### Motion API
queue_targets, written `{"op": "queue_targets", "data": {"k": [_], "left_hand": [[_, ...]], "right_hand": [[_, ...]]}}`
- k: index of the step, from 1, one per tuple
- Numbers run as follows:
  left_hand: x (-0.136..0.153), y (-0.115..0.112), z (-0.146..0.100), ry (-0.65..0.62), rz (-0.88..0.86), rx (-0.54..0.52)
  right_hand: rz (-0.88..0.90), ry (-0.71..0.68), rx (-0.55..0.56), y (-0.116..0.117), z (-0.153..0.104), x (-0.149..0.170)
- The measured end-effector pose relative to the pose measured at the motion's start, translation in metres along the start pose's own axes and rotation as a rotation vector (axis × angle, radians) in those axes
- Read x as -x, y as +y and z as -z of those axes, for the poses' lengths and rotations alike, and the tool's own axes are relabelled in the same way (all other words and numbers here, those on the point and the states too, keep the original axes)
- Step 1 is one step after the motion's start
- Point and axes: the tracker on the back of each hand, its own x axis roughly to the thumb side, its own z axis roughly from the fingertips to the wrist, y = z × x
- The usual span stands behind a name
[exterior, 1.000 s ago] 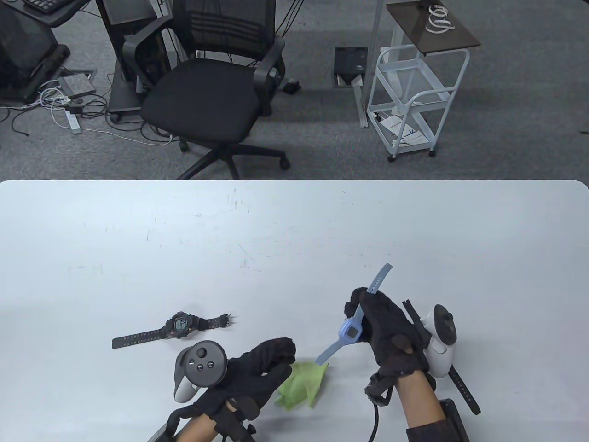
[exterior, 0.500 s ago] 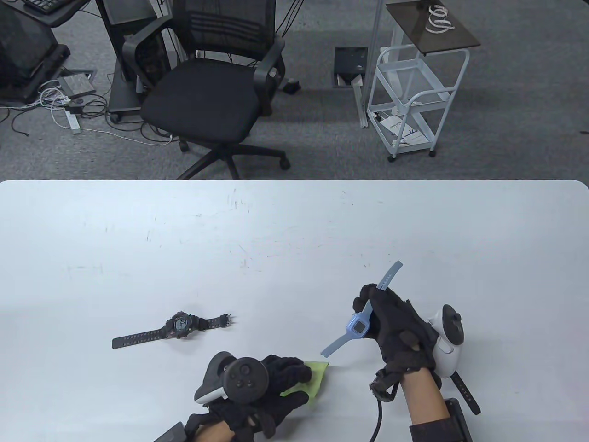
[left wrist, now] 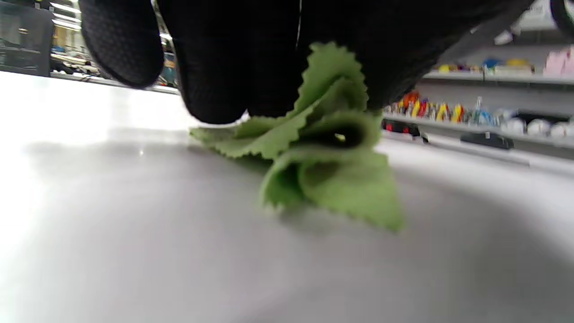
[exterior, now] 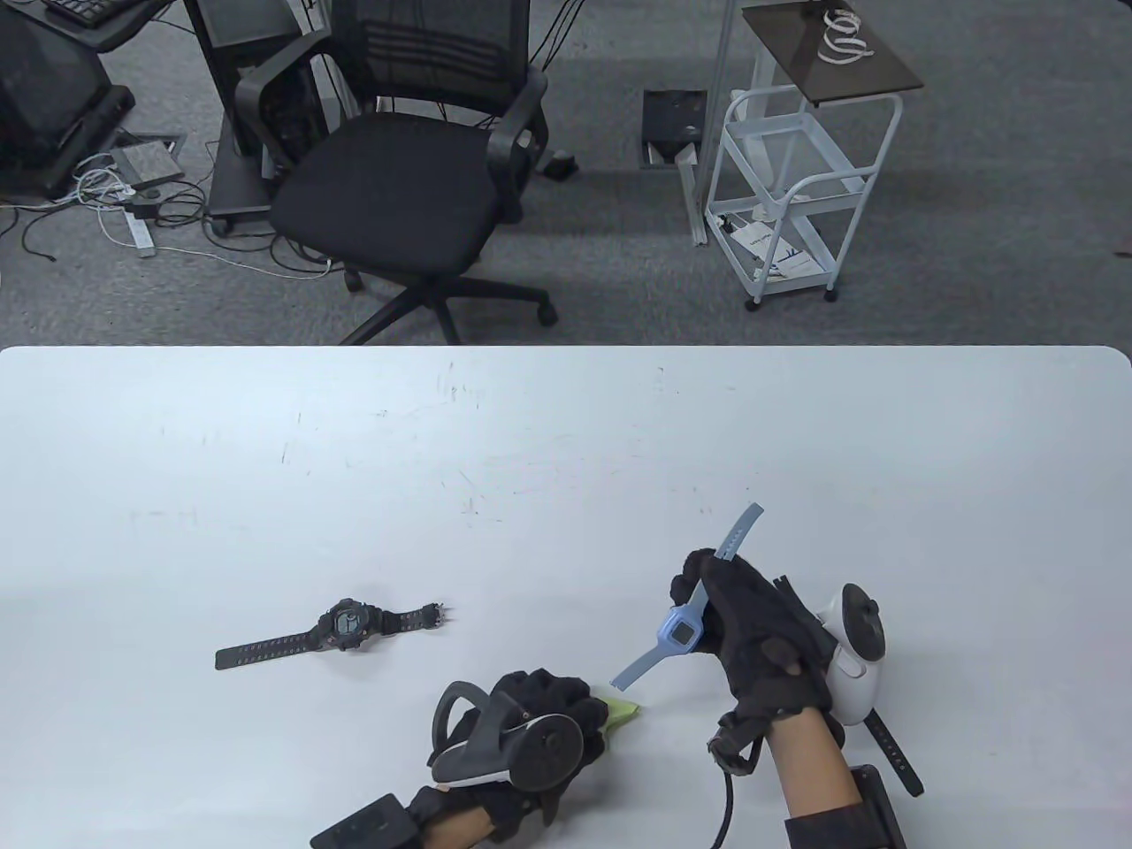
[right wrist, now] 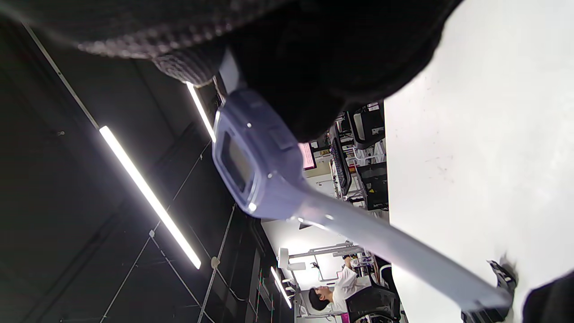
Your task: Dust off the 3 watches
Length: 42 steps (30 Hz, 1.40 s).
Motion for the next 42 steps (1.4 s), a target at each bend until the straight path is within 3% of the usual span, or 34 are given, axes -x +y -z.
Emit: {"op": "queue_targets", "data": {"k": [8,14,17,20,31,42], "left_hand": [[0.048,0.046,-0.016,0.135,-0.376,-0.137],[0.104,0.085,-0.048,0.241,-0.733,-0.254],[0.132,0.087,-0.061,0.274,-0.912,-0.323],[0.142,0.078,-0.066,0.266,-1.138,-0.354],[0.106,0.06,-0.045,0.102,-1.255,-0.314],[0.045,0.045,-0.025,-0.042,-1.279,-0.239]], "right_hand": [[0.022,-0.009,-0.018,0.0,0.0,-0.002],[0.05,-0.01,-0.039,0.002,0.001,-0.002],[0.048,0.0,-0.038,0.003,0.002,0.001],[0.043,0.013,-0.04,0.006,0.002,0.004],[0.049,0.063,-0.089,0.02,0.004,0.015],[0.041,0.147,-0.099,0.039,0.004,0.032]]}}
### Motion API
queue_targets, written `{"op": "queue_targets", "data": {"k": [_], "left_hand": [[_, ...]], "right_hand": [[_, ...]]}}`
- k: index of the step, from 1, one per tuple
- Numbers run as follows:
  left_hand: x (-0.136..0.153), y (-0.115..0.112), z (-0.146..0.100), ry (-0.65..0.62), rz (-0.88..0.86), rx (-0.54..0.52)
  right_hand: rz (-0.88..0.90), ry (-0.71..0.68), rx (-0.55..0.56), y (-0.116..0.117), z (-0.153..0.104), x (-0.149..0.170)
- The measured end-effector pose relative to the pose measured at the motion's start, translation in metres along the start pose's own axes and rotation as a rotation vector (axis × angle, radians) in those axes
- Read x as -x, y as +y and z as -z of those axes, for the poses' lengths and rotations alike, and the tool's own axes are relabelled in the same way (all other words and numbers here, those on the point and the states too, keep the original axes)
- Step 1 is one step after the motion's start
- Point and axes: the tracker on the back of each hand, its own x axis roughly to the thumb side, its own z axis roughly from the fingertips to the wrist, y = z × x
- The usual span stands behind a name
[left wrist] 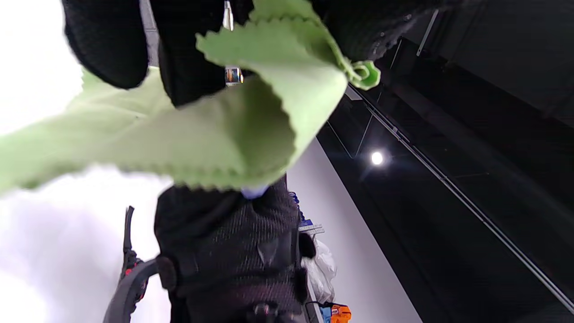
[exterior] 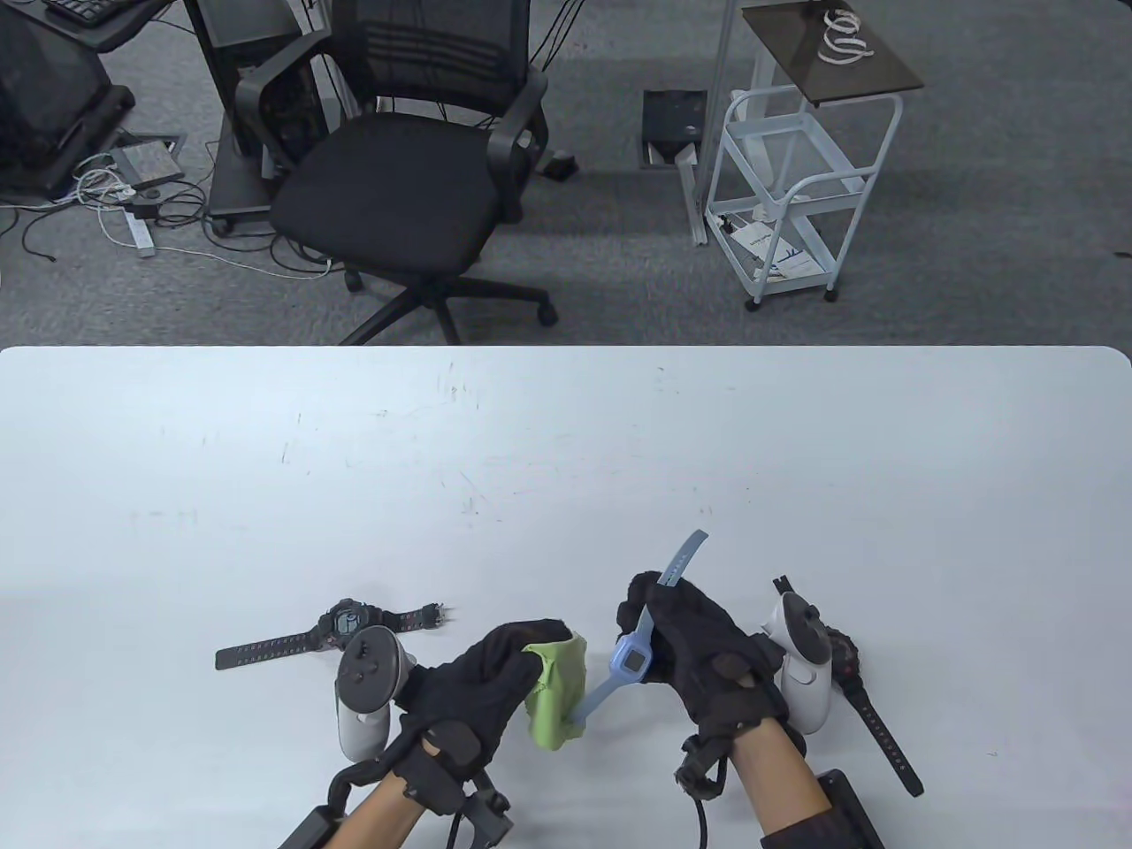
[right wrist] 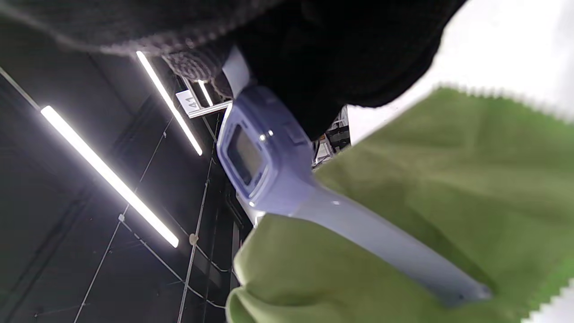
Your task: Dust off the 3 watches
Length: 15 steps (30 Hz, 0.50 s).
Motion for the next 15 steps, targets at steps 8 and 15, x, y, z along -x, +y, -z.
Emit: {"op": "queue_targets", "data": {"k": [8,15], "left_hand": [[0.015,-0.022,-0.001,-0.02,-0.007,0.036],[0.019,-0.022,-0.001,0.007,-0.005,-0.004]], "right_hand": [[-0.01,0.021,0.103,0.004,-0.003,0.007],[0.007,0.0,0.172,0.013,-0.007,0.01]]}}
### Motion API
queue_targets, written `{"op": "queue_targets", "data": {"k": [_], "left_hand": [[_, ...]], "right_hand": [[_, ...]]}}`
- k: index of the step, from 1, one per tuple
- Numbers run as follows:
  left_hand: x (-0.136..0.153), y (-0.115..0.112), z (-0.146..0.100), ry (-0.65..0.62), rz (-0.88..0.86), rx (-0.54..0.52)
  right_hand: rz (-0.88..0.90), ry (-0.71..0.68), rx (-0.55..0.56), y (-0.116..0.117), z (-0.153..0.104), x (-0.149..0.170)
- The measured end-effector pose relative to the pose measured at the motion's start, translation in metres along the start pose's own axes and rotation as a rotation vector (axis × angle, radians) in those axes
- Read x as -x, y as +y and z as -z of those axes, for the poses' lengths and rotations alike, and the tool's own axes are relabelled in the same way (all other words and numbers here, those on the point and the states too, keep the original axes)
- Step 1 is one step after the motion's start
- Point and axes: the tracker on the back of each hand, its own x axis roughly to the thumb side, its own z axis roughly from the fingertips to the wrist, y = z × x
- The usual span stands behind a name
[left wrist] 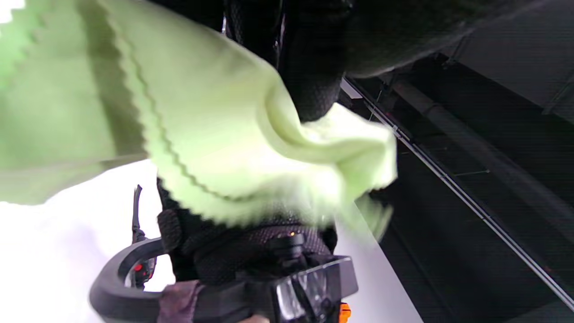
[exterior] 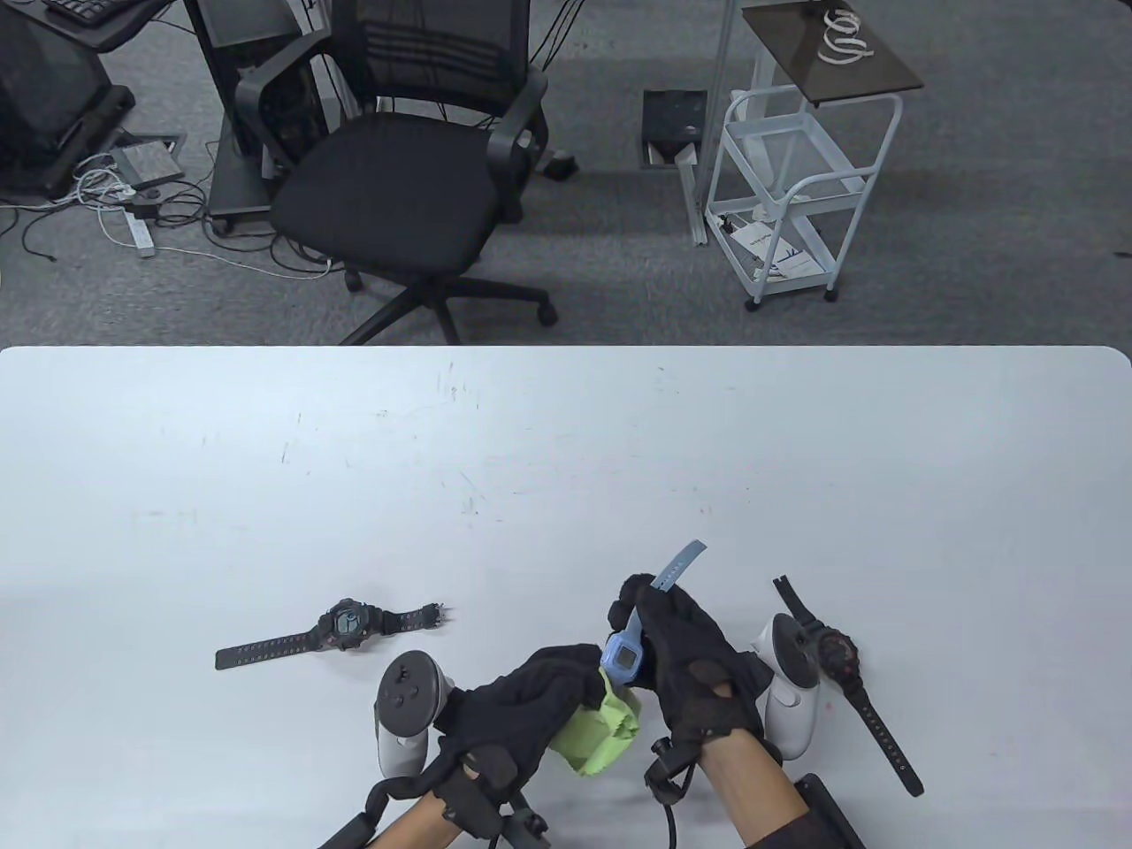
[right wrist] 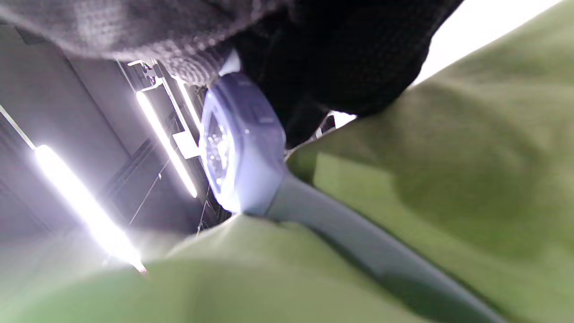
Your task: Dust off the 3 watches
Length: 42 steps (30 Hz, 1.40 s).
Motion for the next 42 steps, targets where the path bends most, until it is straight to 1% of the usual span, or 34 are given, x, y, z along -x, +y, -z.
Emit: {"op": "queue_targets", "data": {"k": [2,4,5,7,9,12,15,17,20,21,24,26,28,33,37,39,42], "left_hand": [[-0.002,0.001,0.0,-0.007,0.015,-0.006],[-0.004,0.001,0.0,-0.02,0.092,-0.047],[-0.005,0.001,-0.001,-0.017,0.117,-0.05],[-0.005,0.001,-0.002,-0.014,0.14,-0.089],[-0.006,0.003,-0.003,-0.016,0.156,-0.16],[-0.006,0.006,-0.004,0.014,0.181,-0.184],[-0.004,0.006,-0.003,0.047,0.144,-0.152],[-0.002,0.006,-0.002,0.092,0.123,-0.077],[-0.002,0.011,-0.001,0.131,0.163,-0.049],[-0.003,0.013,-0.001,0.138,0.188,-0.049],[-0.006,0.017,-0.001,0.107,0.247,-0.031],[-0.01,0.021,0.0,0.078,0.318,-0.022],[-0.013,0.024,0.0,0.062,0.353,-0.004],[-0.018,0.031,-0.002,0.037,0.471,0.03],[-0.021,0.036,-0.003,0.018,0.526,0.009],[-0.023,0.037,-0.003,0.018,0.548,0.023],[-0.023,0.039,-0.004,0.006,0.565,0.002]], "right_hand": [[0.014,0.007,0.005,0.001,0.0,0.002],[0.048,0.015,0.001,0.002,0.0,0.005],[0.051,0.023,-0.003,0.002,0.0,0.006],[0.064,0.017,-0.008,0.004,0.0,0.008],[0.077,0.013,-0.045,0.009,-0.001,0.009],[0.126,0.0,-0.079,0.013,0.0,0.011],[0.113,-0.03,-0.105,0.014,0.001,0.008],[0.092,-0.044,-0.128,0.015,0.002,0.006],[0.061,-0.069,-0.153,0.015,0.003,0.003],[0.037,-0.085,-0.179,0.016,0.004,0.0],[-0.023,-0.124,-0.254,0.017,0.006,-0.007],[-0.062,-0.151,-0.278,0.016,0.007,-0.012],[-0.106,-0.167,-0.291,0.014,0.007,-0.016],[-0.205,-0.176,-0.308,0.012,0.007,-0.019],[-0.22,-0.17,-0.307,0.013,0.007,-0.019],[-0.231,-0.167,-0.309,0.012,0.007,-0.018],[-0.225,-0.164,-0.309,0.013,0.007,-0.018]]}}
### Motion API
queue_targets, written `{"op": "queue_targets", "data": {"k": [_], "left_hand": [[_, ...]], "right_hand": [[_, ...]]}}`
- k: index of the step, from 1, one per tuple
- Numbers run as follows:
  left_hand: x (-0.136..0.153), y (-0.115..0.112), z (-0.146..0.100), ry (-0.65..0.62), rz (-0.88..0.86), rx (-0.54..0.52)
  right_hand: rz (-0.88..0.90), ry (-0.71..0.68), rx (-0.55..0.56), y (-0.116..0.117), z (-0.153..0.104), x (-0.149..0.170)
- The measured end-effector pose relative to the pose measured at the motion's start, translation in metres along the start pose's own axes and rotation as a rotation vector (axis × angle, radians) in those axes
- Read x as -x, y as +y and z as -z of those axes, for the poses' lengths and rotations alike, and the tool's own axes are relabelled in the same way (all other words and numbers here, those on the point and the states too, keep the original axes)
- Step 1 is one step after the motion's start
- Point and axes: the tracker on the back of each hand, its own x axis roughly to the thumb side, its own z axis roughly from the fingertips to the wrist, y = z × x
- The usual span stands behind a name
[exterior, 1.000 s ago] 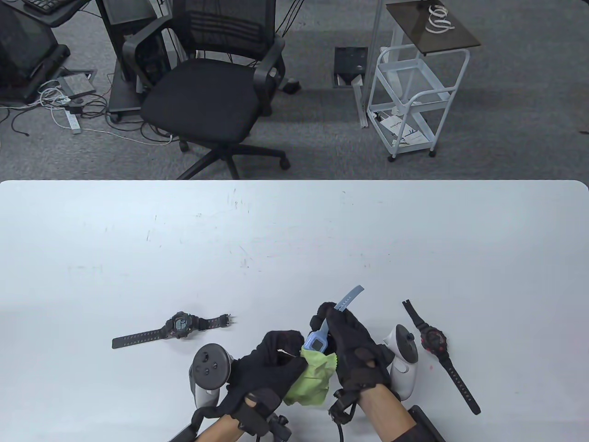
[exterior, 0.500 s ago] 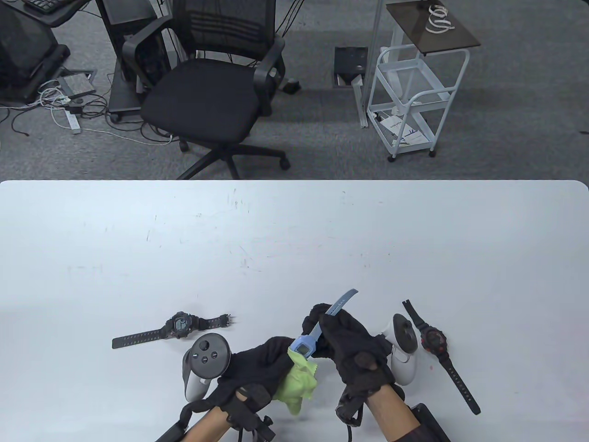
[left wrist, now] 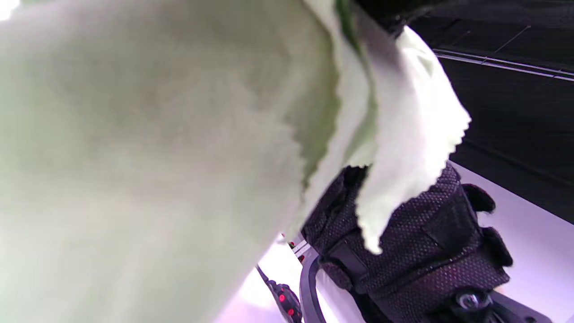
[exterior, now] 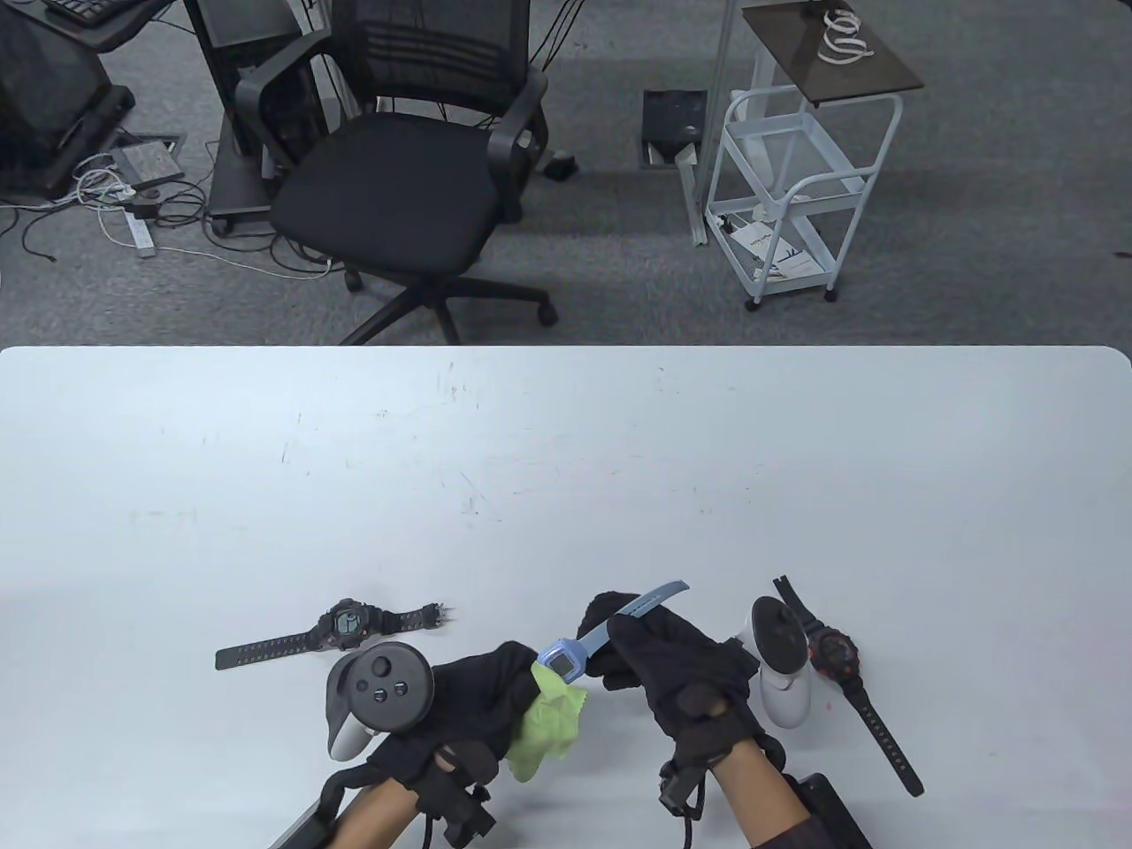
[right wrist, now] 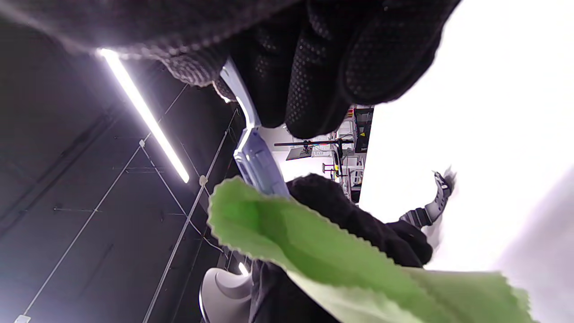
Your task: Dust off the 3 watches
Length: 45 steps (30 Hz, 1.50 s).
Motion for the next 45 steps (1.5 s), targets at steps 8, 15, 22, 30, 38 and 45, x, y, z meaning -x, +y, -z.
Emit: {"op": "queue_targets", "data": {"k": [8,15,22,30,38,45], "left_hand": [[-0.001,0.005,-0.003,-0.004,0.022,-0.055],[-0.005,0.001,0.0,-0.001,0.078,0.035],[-0.004,0.01,-0.004,-0.002,0.126,-0.066],[-0.01,0.009,-0.006,-0.017,0.178,-0.062],[-0.005,0.008,-0.006,0.02,0.174,-0.056],[-0.012,0.011,-0.01,-0.006,0.275,-0.115]], "right_hand": [[0.021,-0.003,0.01,0.0,0.0,0.0],[0.021,-0.018,0.006,0.0,-0.001,-0.001],[0.033,-0.036,0.011,0.001,-0.001,-0.003],[0.053,-0.044,0.013,0.003,-0.001,-0.003],[0.068,-0.049,0.017,0.002,-0.002,-0.003],[0.108,-0.045,0.026,0.002,-0.002,-0.001]]}}
